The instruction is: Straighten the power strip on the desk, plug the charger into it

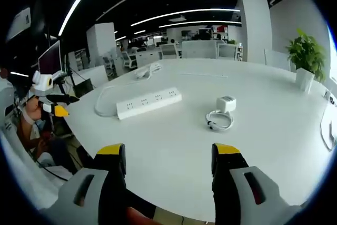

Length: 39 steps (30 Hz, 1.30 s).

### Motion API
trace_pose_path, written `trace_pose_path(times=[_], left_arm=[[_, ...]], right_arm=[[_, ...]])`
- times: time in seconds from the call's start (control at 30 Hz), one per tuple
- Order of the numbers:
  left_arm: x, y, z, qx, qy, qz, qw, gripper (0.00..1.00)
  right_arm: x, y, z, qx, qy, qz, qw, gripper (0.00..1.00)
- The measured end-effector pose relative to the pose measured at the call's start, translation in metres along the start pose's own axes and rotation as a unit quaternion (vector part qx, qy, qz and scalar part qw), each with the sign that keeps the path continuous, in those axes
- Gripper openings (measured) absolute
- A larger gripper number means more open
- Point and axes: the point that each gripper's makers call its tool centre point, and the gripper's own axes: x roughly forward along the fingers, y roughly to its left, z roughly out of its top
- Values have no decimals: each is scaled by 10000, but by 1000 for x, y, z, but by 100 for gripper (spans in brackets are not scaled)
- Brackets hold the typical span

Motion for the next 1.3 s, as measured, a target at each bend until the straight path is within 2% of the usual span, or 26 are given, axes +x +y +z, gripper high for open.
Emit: trace_pose_path(times=[0.13,0.27,0.4,0.63,0.83,0.97,1.3], left_arm=[[1,-1,1,-33,-11,-33,10000,96],[1,-3,9,-152,-277,-104,9994,96],[0,-6,13,-177,-396,-168,9989,96],[3,-5,13,-128,-402,-162,9990,94],[6,-6,6,64,-178,-167,9997,92],[6,-6,5,101,-128,-169,9997,93],[8,-5,9,128,-171,-160,9996,93]], right_arm=[[0,-1,-1,19,12,-18,10000,66],[1,1,1,-3,-1,-4,10000,66],[3,2,2,-16,-11,8,10000,66],[5,7,2,-67,-13,55,10000,66],[6,7,2,-81,10,36,10000,66],[6,9,6,-119,-8,48,9999,66],[2,11,11,-311,-31,95,9995,66]])
